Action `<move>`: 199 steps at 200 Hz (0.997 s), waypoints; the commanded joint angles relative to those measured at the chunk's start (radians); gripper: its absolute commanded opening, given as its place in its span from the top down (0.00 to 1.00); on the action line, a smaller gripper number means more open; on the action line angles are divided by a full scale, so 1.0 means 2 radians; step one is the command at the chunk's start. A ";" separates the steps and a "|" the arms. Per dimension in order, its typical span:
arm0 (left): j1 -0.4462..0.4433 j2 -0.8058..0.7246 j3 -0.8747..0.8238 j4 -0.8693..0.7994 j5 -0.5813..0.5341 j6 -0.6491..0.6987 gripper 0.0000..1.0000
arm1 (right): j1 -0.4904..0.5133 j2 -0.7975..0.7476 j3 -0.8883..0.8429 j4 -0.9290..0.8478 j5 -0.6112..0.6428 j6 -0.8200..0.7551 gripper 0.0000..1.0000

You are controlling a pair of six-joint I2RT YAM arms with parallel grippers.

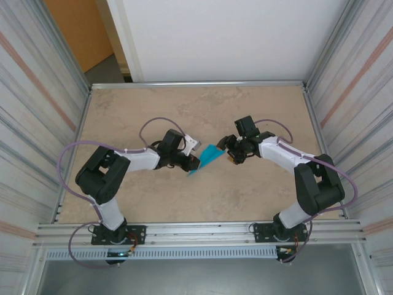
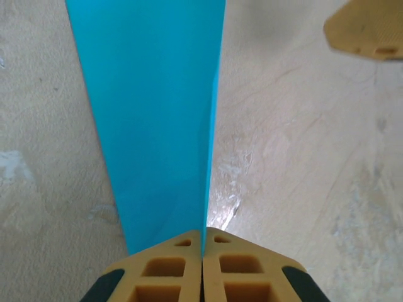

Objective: Fold a paper plane with a square sheet of paper (pick it up from the middle)
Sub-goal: Fold the wing for the fifth time at the center of the table.

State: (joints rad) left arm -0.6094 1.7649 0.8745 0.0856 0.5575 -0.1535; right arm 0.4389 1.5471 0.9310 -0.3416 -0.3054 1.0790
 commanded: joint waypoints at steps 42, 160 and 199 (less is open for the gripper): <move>0.007 0.042 0.056 -0.088 0.049 -0.060 0.96 | 0.025 -0.002 -0.016 0.040 -0.018 -0.140 0.33; 0.007 0.075 0.128 -0.167 0.086 -0.096 0.98 | 0.027 0.084 0.005 0.090 -0.078 -0.170 0.31; 0.011 0.081 0.126 -0.143 0.131 -0.146 0.98 | 0.004 0.081 -0.018 0.138 -0.103 -0.178 0.32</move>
State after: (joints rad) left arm -0.5953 1.9041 1.1091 -0.2104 0.7341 -0.3676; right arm 0.4721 1.7061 0.9092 -0.1337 -0.4648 0.7681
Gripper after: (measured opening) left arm 0.049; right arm 0.681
